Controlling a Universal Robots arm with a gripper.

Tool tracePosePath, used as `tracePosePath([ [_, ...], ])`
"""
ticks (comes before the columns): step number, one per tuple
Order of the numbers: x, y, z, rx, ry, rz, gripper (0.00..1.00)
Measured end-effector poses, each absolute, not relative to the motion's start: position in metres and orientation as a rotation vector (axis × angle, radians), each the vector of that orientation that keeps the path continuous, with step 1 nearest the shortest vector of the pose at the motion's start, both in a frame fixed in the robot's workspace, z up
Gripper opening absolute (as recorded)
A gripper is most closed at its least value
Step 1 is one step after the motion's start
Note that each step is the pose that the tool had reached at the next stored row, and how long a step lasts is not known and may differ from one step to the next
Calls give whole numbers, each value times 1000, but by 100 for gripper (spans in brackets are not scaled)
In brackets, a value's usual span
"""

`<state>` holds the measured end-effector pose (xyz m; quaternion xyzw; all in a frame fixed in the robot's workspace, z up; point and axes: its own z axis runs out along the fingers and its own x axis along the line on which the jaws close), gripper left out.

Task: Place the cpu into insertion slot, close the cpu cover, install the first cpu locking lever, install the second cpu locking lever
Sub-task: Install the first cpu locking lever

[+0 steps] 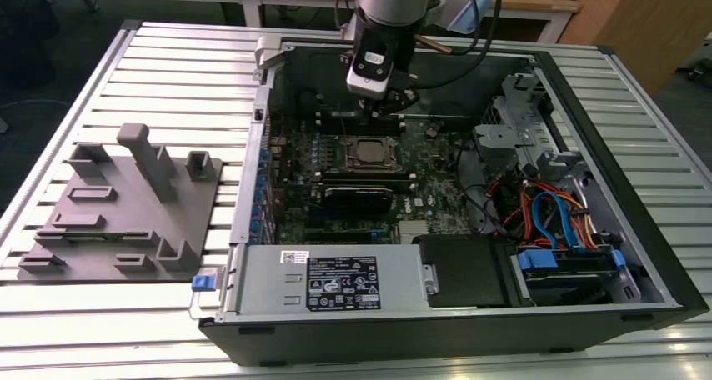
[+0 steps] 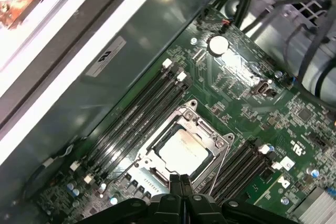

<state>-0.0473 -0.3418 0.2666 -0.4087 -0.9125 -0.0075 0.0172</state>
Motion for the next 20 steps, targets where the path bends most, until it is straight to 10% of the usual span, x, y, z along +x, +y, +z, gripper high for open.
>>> tracePosePath([
  [20,-47,-342,267,-1195,-2868,-22,11],
])
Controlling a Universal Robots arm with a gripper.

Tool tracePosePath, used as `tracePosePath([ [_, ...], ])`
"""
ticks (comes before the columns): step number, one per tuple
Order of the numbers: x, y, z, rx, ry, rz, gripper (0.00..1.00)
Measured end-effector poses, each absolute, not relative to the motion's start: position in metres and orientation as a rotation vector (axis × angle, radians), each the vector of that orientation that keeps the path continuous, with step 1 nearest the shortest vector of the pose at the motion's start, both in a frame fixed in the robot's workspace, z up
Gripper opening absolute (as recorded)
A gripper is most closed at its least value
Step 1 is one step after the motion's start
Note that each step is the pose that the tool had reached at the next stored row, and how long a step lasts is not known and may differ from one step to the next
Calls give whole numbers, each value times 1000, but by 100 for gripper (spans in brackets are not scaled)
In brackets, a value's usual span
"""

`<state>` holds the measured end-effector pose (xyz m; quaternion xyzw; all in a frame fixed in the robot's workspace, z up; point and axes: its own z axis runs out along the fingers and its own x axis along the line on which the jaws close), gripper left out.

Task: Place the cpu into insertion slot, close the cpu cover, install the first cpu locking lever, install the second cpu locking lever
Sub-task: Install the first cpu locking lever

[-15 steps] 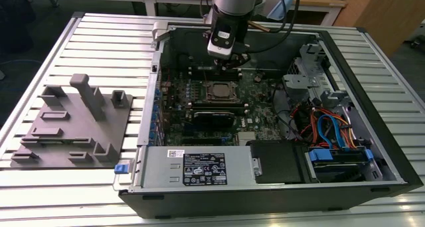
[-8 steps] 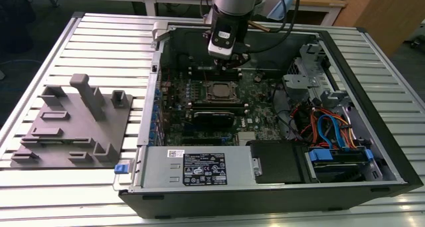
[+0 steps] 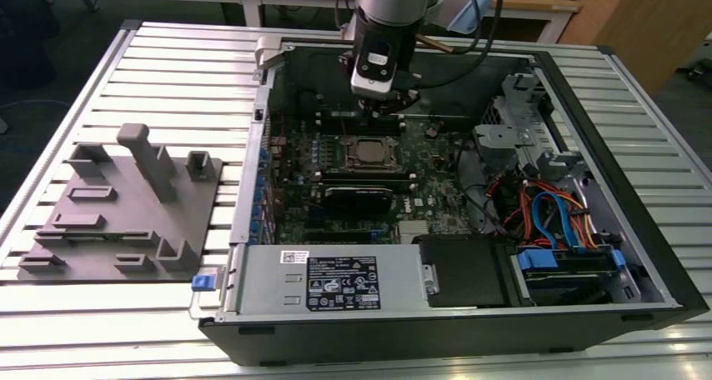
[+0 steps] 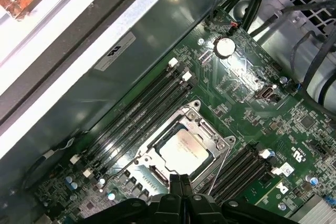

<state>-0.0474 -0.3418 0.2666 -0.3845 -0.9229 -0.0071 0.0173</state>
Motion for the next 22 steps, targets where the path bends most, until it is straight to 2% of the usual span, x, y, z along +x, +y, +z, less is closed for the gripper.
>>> tracePosePath([
  [22,-47,-342,267,-1009,-2938,-18,11],
])
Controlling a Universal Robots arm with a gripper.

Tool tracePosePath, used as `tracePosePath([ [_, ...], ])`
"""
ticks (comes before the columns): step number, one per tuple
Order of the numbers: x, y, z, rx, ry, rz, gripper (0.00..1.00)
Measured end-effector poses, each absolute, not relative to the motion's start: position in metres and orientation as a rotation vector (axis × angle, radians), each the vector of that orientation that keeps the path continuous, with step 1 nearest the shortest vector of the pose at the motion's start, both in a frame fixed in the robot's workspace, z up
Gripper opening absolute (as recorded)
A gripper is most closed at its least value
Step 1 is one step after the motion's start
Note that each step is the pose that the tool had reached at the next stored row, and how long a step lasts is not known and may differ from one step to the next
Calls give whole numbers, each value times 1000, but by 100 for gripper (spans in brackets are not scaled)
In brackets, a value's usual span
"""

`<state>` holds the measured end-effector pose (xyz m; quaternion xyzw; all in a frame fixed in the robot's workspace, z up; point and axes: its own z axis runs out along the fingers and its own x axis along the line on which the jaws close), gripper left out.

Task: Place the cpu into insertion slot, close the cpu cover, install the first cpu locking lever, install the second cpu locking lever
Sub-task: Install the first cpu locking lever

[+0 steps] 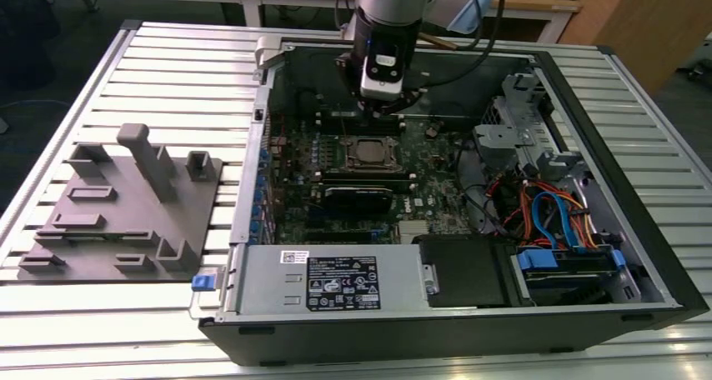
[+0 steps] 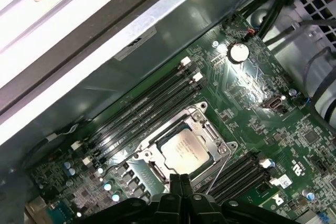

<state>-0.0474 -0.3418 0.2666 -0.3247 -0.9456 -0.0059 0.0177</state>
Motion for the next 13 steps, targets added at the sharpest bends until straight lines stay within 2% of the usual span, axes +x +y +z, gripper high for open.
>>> tracePosePath([
  [13,-47,-342,267,-897,-2973,-16,11],
])
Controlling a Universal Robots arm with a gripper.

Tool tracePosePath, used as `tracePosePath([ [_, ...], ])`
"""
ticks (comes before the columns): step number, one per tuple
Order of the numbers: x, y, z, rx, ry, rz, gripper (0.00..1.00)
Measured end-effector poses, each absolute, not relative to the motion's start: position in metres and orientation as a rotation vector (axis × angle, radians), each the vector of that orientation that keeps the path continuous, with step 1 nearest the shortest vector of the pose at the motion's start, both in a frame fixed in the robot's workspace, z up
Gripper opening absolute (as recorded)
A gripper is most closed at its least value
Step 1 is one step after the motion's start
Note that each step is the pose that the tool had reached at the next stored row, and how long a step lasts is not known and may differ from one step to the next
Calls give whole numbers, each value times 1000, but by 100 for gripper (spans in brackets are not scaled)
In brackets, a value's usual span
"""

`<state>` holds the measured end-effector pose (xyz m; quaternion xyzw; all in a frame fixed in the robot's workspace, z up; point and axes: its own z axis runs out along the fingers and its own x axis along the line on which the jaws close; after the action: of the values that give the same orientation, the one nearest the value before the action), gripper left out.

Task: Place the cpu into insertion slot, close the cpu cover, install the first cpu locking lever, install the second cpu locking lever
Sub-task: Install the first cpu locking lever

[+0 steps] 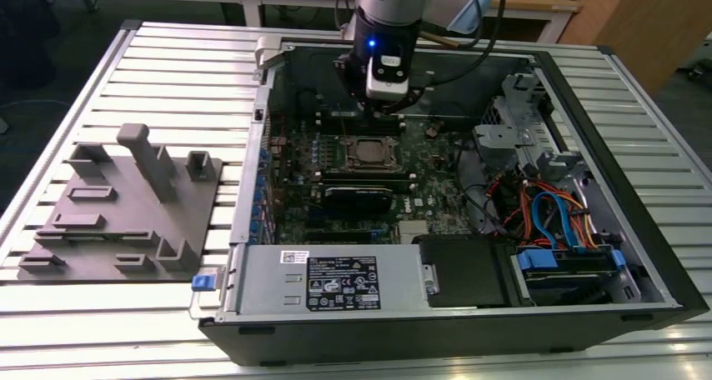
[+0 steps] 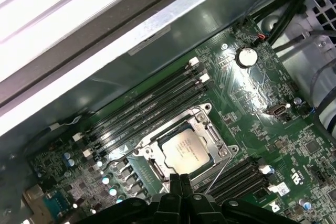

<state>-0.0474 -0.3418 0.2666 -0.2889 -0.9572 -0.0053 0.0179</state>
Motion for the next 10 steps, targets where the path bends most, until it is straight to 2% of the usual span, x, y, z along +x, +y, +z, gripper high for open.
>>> tracePosePath([
  [10,-47,-342,267,-846,-2988,-15,11],
])
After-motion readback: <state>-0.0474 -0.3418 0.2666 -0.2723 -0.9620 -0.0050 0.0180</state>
